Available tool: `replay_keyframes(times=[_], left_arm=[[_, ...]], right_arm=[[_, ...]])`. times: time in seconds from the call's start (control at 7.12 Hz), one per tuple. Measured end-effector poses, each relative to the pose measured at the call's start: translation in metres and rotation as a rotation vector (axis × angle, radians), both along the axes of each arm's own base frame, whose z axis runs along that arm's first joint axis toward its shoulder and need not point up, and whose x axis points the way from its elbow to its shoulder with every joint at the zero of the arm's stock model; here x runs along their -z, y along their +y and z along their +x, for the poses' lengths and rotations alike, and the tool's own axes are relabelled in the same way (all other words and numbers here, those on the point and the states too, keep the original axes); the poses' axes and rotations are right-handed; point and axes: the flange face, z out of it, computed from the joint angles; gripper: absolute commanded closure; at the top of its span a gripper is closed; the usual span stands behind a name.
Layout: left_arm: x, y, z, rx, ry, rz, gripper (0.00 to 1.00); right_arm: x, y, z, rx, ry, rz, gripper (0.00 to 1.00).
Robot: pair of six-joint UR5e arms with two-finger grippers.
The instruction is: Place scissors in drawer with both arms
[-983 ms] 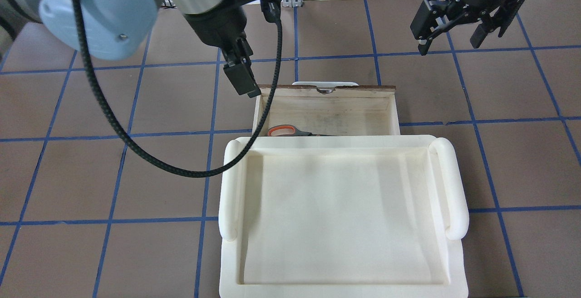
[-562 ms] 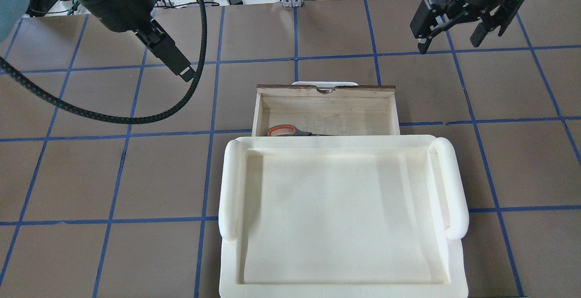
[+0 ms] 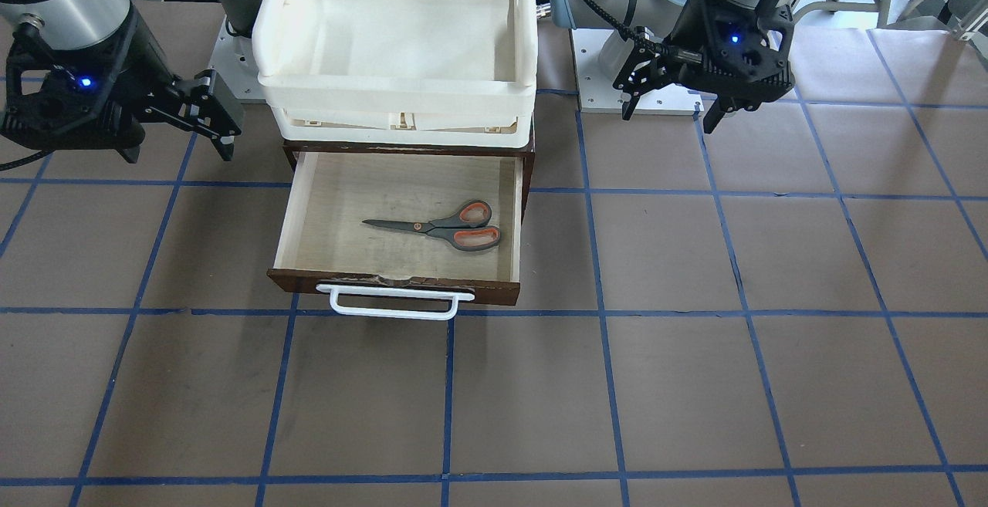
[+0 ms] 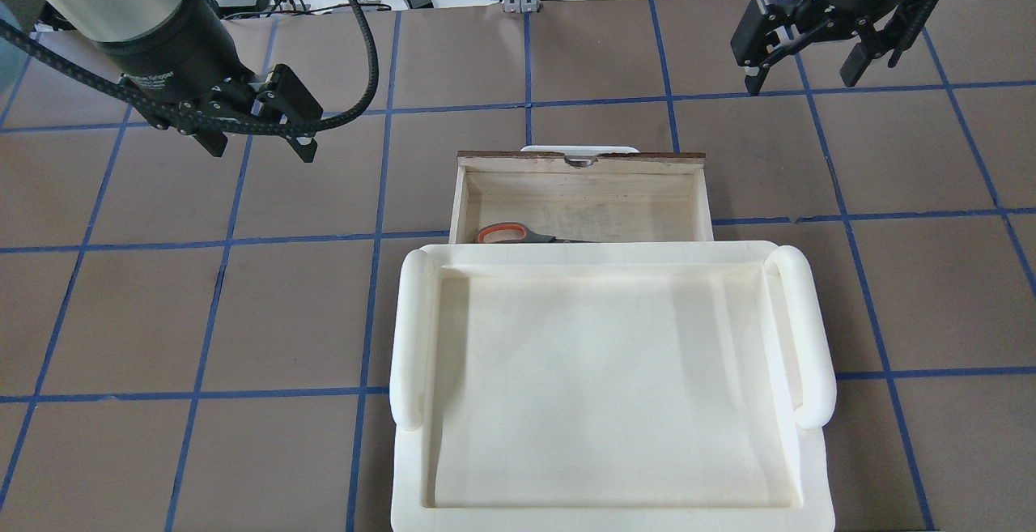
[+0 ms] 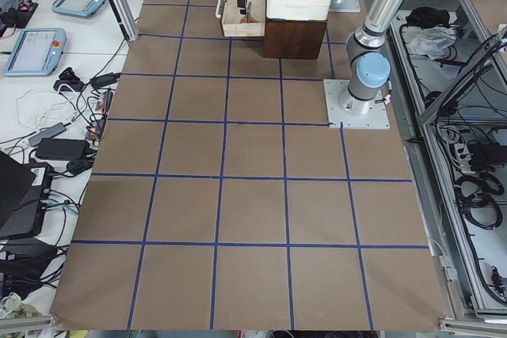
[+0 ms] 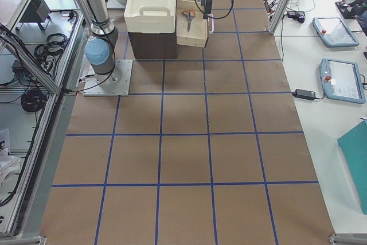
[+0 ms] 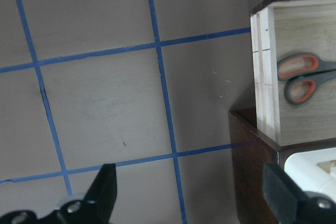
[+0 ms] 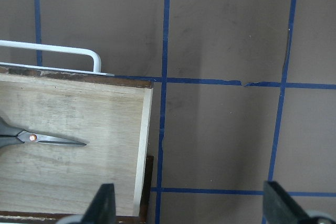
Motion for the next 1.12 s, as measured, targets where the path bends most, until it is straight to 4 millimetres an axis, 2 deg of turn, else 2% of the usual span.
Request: replay_keyframes(times=[0.42, 0.56, 0.84, 1.12], left_arm=[[0.018, 0.006, 0.000, -0.078, -0.003, -0.016, 0.02], [0.019, 0.011, -0.004, -0.109, -0.003, -0.020, 0.02], [0.018, 0.019, -0.022, -0.090, -0.066, -0.039, 0.01], [0.013, 0.018, -0.033, -0.063, -0.105, -0.083, 0.00]], right_arm=[[0.000, 0.000, 0.000, 0.002, -0.001, 0.003, 0.00], [0.000, 0.000, 0.000, 0.002, -0.001, 0.001, 0.00], [0.000, 0.000, 0.000, 0.002, 0.000, 0.002, 0.00], [0.000, 0.000, 0.000, 0.002, 0.000, 0.003, 0.00]])
